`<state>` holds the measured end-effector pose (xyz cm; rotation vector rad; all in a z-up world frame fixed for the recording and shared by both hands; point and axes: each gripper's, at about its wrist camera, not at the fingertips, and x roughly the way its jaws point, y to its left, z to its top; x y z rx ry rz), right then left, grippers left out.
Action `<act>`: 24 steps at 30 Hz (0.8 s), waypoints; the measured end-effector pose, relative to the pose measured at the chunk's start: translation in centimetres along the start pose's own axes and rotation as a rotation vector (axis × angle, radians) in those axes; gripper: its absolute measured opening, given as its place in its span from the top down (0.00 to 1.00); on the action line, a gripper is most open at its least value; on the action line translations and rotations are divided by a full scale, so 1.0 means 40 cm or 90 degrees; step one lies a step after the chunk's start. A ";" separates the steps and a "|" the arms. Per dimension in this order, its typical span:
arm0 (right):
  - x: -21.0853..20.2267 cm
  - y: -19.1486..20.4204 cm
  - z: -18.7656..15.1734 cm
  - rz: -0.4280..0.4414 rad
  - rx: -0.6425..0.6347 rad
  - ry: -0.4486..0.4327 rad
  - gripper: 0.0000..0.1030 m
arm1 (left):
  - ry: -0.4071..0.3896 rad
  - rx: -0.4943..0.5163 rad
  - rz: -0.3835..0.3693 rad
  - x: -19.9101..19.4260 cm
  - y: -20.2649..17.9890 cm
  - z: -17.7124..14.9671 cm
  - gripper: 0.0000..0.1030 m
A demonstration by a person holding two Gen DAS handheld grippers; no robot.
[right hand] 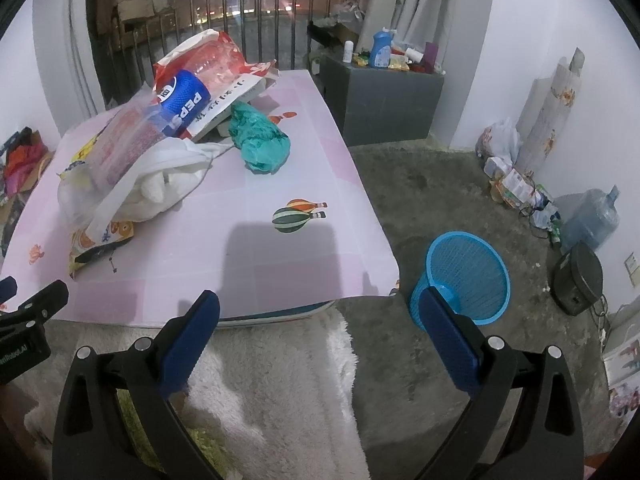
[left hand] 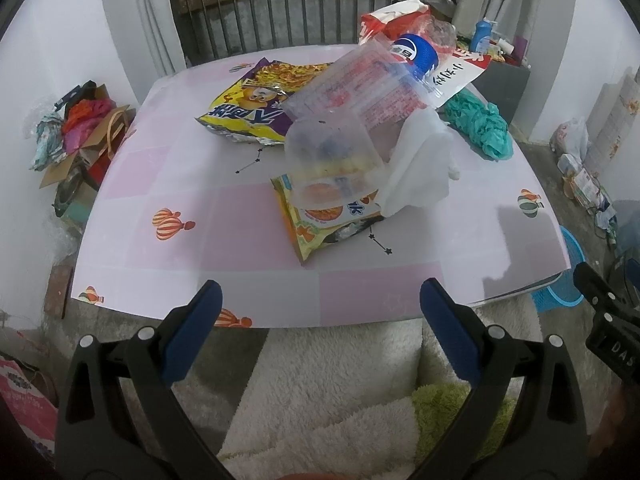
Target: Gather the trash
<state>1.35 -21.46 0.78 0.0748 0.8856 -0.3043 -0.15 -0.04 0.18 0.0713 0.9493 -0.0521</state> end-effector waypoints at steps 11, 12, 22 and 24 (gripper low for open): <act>0.055 0.036 0.064 0.086 0.038 0.005 0.06 | -0.078 0.019 -0.055 0.033 0.064 0.068 0.07; 0.061 0.042 0.076 0.103 0.043 0.004 0.06 | -0.094 0.029 -0.079 0.034 0.070 0.074 0.07; 0.159 0.168 0.209 0.262 0.070 0.046 0.24 | -0.096 0.006 -0.175 0.097 0.112 0.147 0.07; 0.183 0.193 0.221 0.281 0.067 0.064 0.28 | -0.096 0.013 -0.195 0.107 0.115 0.158 0.07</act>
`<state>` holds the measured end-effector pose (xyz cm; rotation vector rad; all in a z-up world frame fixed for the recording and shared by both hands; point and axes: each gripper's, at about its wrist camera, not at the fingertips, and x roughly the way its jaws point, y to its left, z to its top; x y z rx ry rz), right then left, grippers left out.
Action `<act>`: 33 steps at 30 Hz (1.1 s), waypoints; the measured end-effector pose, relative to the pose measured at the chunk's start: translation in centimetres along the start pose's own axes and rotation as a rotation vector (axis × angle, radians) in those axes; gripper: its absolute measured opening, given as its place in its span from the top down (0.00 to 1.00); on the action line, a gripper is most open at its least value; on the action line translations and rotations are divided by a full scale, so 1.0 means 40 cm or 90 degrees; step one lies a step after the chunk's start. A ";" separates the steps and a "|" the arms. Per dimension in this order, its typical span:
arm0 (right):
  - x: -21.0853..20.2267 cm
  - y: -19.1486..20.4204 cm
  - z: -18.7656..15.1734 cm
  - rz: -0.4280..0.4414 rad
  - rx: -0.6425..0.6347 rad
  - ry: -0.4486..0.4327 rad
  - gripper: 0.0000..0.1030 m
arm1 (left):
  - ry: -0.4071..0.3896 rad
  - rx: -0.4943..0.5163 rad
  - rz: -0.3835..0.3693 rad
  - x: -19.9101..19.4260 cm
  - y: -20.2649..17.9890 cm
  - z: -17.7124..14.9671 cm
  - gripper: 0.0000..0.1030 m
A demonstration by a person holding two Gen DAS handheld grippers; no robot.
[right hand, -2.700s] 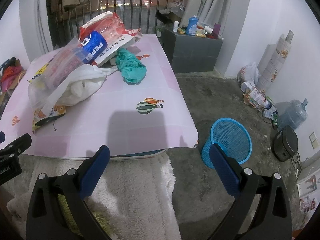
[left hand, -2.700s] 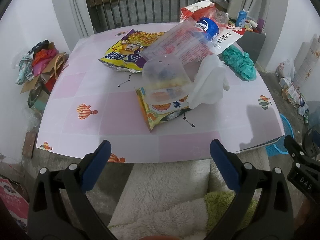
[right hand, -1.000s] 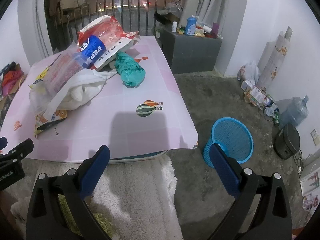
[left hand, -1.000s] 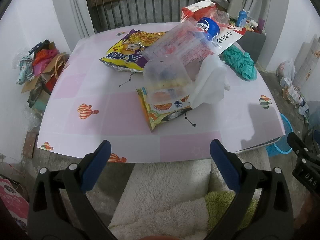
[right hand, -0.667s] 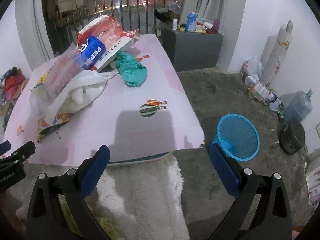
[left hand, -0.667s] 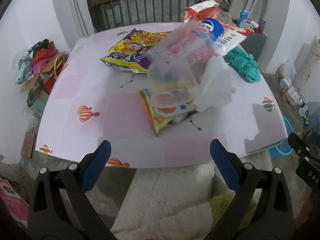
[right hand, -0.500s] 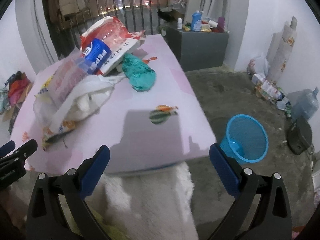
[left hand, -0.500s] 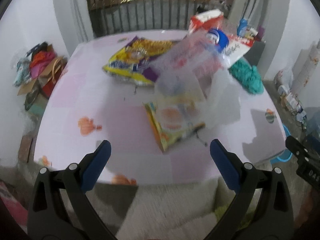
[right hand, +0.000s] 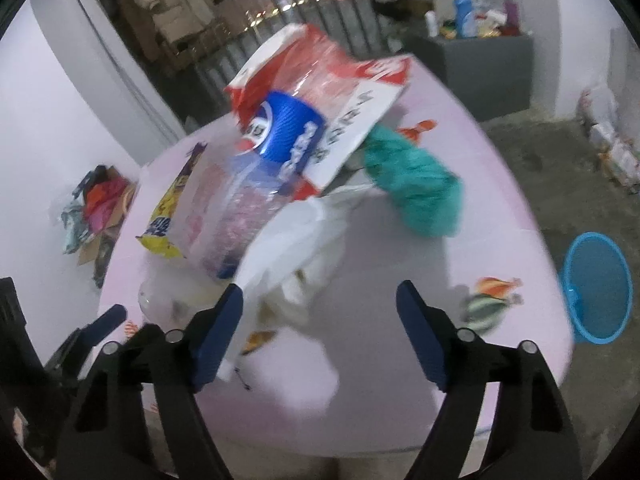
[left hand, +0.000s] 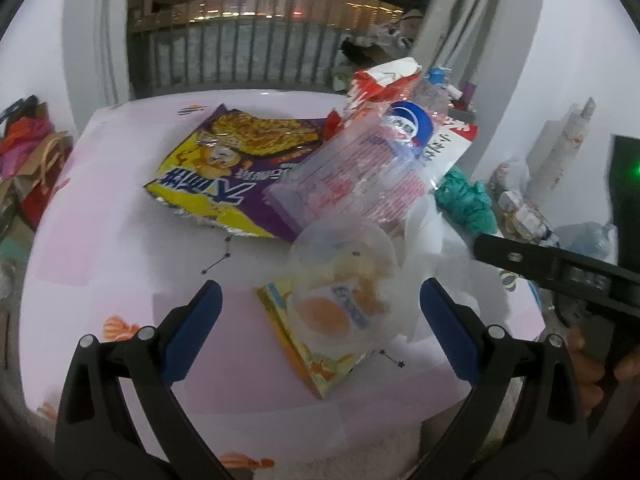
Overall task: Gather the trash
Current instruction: 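Grasp the white plastic bag with the right tool and lift it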
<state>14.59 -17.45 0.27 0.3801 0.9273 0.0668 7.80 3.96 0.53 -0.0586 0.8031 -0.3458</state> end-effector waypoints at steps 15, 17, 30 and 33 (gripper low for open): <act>0.172 0.004 0.047 0.075 0.054 0.109 0.62 | 0.072 0.015 -0.107 0.097 0.005 0.015 0.36; 0.176 0.004 0.050 0.080 0.056 0.112 0.68 | 0.072 0.016 -0.111 0.101 0.008 0.015 0.36; 0.095 -0.040 0.027 0.099 0.080 0.094 0.86 | 0.013 0.016 -0.119 0.024 -0.002 0.027 0.37; 0.061 -0.063 0.018 0.102 0.089 0.080 0.87 | -0.004 0.015 -0.113 -0.003 -0.005 0.030 0.37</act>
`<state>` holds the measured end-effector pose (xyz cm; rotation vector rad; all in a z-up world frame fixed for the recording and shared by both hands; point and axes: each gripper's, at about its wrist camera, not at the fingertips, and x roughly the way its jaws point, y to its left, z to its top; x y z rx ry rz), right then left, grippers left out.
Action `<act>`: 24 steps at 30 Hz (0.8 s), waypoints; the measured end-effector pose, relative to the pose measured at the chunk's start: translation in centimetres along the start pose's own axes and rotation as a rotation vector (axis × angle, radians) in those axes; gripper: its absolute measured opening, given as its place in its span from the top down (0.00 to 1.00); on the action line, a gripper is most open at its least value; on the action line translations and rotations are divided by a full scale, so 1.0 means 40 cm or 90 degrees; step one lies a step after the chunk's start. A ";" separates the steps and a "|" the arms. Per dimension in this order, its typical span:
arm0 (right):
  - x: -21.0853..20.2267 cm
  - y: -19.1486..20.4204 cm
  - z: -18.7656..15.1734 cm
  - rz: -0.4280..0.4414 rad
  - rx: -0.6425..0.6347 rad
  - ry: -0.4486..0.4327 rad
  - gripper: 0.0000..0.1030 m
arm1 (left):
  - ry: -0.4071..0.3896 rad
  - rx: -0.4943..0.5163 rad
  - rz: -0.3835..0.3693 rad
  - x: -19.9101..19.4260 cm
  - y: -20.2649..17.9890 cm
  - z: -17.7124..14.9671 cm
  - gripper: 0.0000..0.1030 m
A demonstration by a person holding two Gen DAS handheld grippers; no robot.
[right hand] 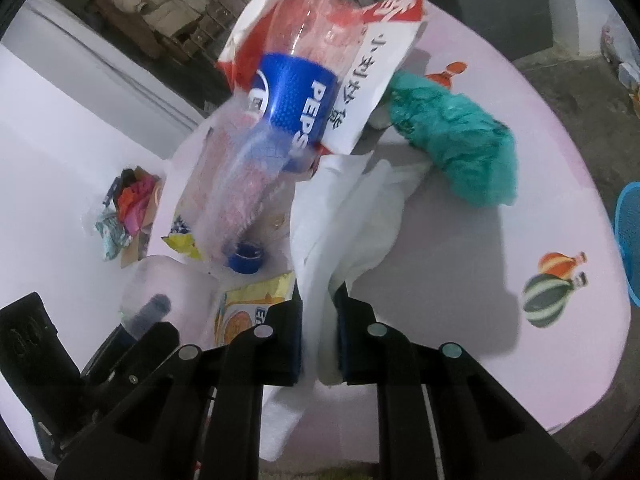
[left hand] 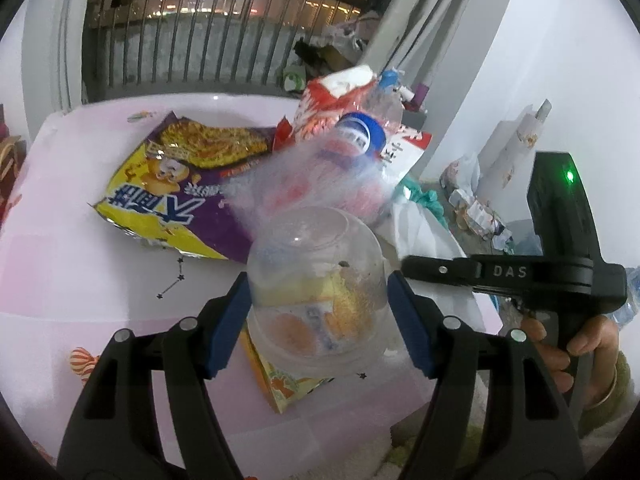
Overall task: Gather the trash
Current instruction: 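Grasp the white plastic bag with the right tool and lift it, then carry the white bag to the blue wastebasket and open the right tool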
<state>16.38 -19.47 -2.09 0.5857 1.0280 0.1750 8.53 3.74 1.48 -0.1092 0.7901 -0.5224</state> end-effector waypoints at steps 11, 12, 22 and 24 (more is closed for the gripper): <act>-0.122 -0.057 -0.017 0.083 0.053 -0.070 0.87 | -0.057 0.028 -0.011 -0.085 -0.070 0.028 0.37; -0.125 -0.048 -0.024 0.084 0.055 -0.076 0.87 | -0.061 0.037 -0.014 -0.088 -0.086 0.034 0.37; -0.306 -0.230 -0.062 0.087 0.121 -0.177 0.87 | -0.052 0.132 -0.105 -0.002 -0.312 0.116 0.37; -0.349 -0.286 -0.071 0.080 0.145 -0.196 0.87 | -0.038 0.146 -0.131 0.036 -0.366 0.132 0.37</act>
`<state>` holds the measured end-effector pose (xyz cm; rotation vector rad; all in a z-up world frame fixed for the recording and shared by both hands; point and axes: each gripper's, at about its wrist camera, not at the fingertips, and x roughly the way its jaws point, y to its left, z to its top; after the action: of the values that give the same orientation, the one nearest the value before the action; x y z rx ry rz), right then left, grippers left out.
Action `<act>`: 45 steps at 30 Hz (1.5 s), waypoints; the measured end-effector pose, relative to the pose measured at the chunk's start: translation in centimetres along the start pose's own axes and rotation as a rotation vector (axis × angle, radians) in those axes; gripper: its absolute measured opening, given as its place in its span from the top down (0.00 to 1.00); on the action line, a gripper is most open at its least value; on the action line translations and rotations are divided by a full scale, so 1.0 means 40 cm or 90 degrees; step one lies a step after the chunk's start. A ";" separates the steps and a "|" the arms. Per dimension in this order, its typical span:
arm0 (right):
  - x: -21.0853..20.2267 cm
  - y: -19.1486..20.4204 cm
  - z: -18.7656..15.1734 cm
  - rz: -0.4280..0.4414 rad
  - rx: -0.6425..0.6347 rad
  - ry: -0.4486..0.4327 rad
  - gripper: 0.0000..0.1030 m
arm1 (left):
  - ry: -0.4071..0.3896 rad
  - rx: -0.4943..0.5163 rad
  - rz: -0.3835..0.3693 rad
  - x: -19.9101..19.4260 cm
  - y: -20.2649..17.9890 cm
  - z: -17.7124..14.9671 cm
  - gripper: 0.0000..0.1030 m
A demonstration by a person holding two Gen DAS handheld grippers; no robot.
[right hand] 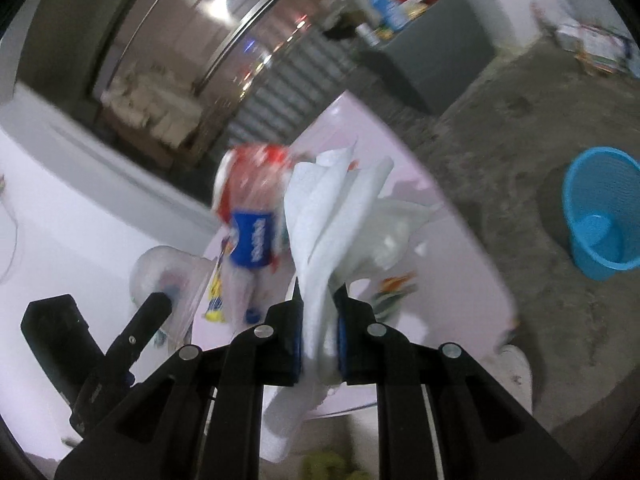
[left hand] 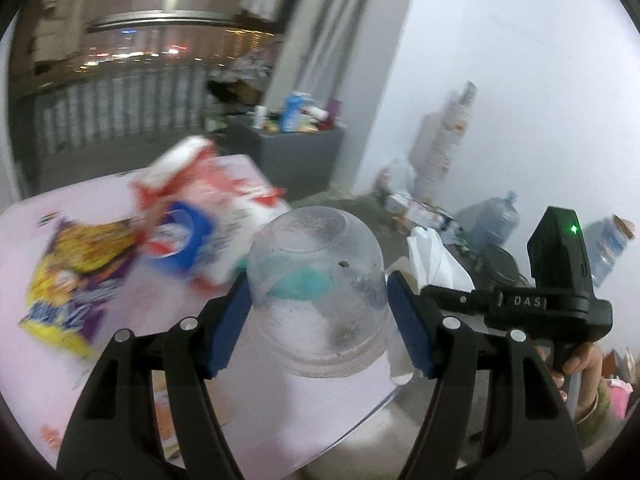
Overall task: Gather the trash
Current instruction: 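Carry the white bag to the blue wastebasket and open the right tool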
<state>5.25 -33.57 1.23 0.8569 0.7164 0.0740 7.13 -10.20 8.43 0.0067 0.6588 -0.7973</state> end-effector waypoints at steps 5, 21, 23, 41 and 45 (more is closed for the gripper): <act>-0.126 -0.155 0.048 -0.038 0.064 -0.060 0.87 | 0.054 0.010 -0.084 0.159 -0.114 0.047 0.37; -0.194 -0.602 0.199 -0.136 0.232 -0.112 0.86 | 0.296 0.047 -0.185 0.806 -0.422 0.050 0.37; -0.167 -0.657 0.221 -0.161 0.247 -0.105 0.85 | 0.319 0.054 -0.182 0.885 -0.458 0.039 0.37; -0.070 -0.920 0.302 -0.349 0.265 -0.089 0.33 | 0.354 0.005 -0.160 1.094 -0.508 0.013 0.21; -0.107 -0.888 0.273 -0.337 0.268 -0.112 0.33 | 0.329 -0.003 -0.157 1.036 -0.483 0.034 0.21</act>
<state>0.89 -65.97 -16.93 1.0304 0.7843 -0.6377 16.21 -51.61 -8.72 0.1333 1.1658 -1.0440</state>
